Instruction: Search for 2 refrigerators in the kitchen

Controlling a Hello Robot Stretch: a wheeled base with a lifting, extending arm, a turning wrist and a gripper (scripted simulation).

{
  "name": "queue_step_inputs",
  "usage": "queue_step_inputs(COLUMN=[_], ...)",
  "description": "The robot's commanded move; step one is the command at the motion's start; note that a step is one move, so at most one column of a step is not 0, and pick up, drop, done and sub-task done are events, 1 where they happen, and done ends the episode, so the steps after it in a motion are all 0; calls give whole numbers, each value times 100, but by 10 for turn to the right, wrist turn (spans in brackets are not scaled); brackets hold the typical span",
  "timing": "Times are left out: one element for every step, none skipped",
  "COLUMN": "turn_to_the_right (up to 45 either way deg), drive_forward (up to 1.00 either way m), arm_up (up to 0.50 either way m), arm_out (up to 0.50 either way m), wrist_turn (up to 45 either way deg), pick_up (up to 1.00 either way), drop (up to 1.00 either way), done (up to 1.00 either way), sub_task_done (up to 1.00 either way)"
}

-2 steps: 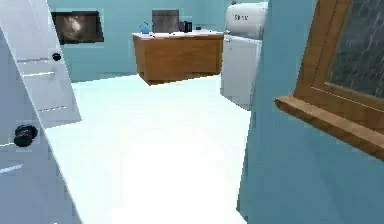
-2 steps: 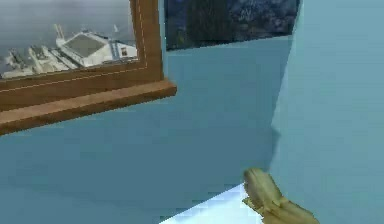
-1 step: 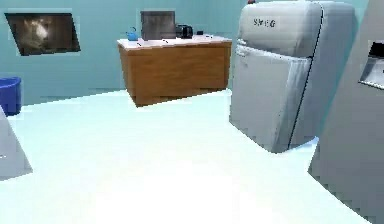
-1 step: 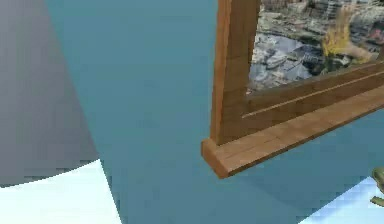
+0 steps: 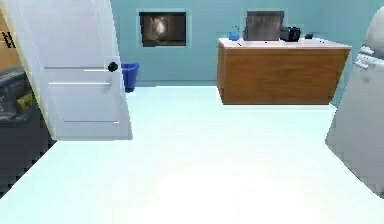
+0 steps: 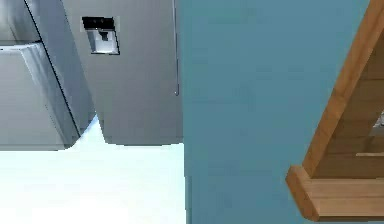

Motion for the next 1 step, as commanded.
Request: queue_step_inputs(turn_to_the_right=[0], drive_forward=[30], arm_up=[0], arm_out=[0], wrist_turn=[0], pick_up=[0], drop=[0], done=[0], sub_task_done=[0])
